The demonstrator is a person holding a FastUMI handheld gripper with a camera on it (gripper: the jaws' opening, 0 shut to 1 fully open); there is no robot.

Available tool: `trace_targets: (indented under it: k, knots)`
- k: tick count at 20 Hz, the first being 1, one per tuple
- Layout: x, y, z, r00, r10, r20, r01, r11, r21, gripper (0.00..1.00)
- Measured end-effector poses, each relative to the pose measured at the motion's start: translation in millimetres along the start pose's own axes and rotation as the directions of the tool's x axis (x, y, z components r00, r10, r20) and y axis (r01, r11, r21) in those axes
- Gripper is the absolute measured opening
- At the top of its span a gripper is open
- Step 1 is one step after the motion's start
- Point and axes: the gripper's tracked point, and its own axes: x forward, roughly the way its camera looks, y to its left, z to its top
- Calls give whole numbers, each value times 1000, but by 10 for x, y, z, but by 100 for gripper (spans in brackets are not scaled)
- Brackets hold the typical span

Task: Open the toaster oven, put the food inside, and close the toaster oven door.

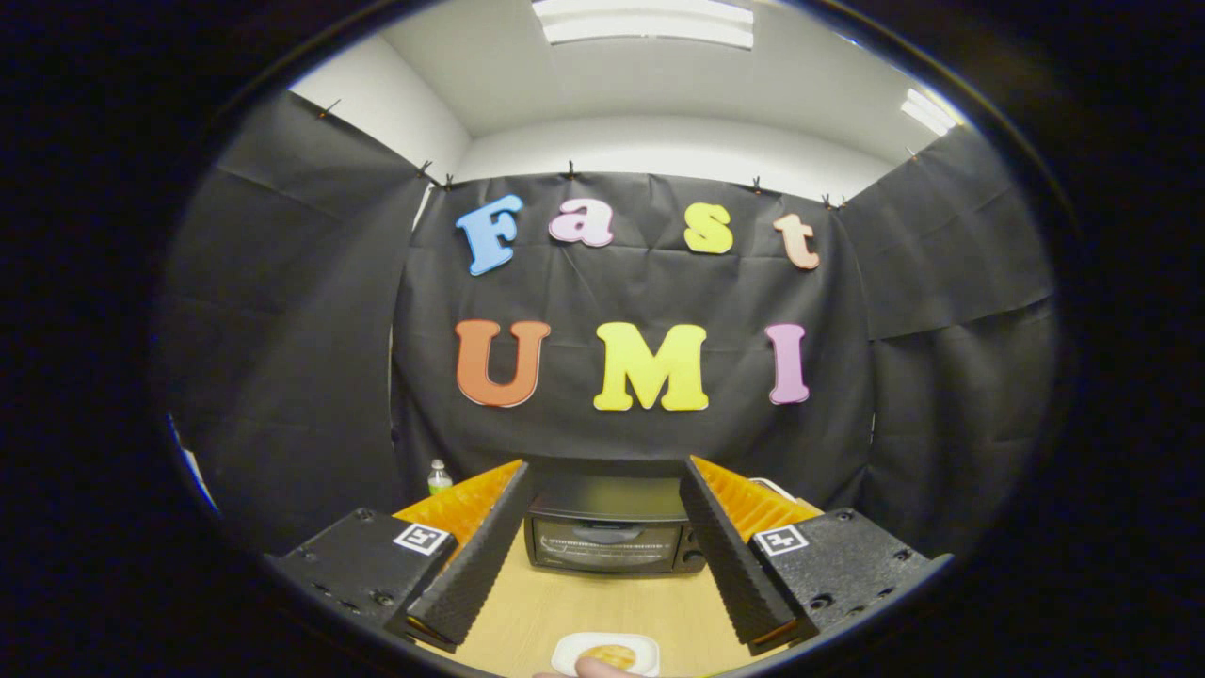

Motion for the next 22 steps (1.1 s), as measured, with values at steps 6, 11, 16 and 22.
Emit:
trace_targets:
  k: [6, 11, 16, 22]
  knots:
    - [775, -137, -544, 997, -49, -60, 49, 999, 4, 100]
    - [1482, -168, -876, 995, -70, -65, 70, 998, -3, 100]
    - [2109, -285, -1388, 986, -101, -135, 104, 994, 14, 100]
    - [2573, -216, -1905, 977, -80, -198, 90, 995, 41, 100]
